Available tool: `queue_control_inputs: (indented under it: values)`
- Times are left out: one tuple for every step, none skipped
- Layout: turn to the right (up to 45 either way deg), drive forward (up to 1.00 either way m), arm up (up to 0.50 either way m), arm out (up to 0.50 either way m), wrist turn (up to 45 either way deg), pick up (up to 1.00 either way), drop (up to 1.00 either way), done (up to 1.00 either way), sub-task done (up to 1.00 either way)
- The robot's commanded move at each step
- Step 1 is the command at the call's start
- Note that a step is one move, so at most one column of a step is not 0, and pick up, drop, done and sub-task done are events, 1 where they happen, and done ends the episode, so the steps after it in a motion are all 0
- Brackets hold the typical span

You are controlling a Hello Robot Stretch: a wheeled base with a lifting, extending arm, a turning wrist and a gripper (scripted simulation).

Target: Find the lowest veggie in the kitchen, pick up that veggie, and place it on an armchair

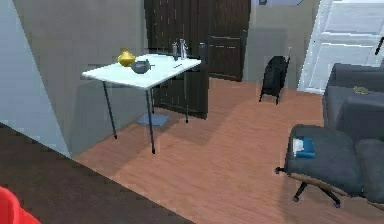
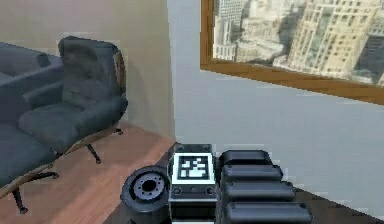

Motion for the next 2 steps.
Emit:
queue_control_inputs:
  values:
    - [0.0, 0.05, 0.0, 0.0, 0.0, 0.0, 0.0, 0.0, 0.0]
    - [6.0, 0.0, 0.0, 0.0, 0.0, 0.0, 0.0, 0.0, 0.0]
